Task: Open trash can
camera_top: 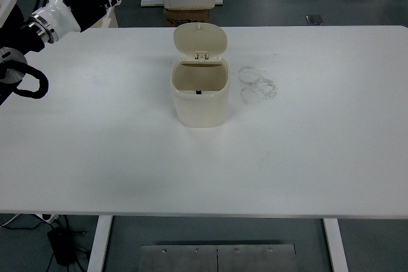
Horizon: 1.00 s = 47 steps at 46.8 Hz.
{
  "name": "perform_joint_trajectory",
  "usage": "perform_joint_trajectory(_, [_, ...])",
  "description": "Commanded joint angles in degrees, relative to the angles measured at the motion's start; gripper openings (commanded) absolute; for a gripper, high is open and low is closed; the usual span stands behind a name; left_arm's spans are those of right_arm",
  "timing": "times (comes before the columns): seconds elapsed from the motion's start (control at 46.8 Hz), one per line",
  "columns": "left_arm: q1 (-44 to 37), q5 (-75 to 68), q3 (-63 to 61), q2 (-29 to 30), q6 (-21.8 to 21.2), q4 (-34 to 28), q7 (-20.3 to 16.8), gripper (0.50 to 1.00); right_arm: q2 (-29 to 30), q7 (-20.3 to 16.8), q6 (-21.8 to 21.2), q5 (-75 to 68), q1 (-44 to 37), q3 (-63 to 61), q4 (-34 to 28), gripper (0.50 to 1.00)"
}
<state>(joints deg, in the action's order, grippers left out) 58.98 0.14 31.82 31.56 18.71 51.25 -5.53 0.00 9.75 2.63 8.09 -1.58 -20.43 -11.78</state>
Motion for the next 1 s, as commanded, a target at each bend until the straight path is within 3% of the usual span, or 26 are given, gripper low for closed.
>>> perform_joint_trajectory(0.0, [-2.19,0.04,3.07,-0.36,-0.08,-0.53,-0.88,1.000,0.00,0.01,0.01,0.00,0.00,-0.05,0.01,0.993])
perform_joint_trajectory(0.214, [-6.68,0.47,7.20,-2.73,-0.08,-2.37,-2.38,1.000,0.00,0.01,0.01,0.00,0.00,-0.05,0.01,0.993])
perform_joint_trajectory(0.599, [-8.44,5.05,11.16,-9.85,0.27,-13.71,-3.35,1.000,0.00,0.01,0.01,0.00,0.00,0.04,0.01,0.993])
perform_joint_trajectory(0.983, [-12.04,12.43,16.26,-13.54,0.53,-18.46,-3.88,1.000,0.00,0.01,0.01,0.00,0.00,0.04,0.01,0.993])
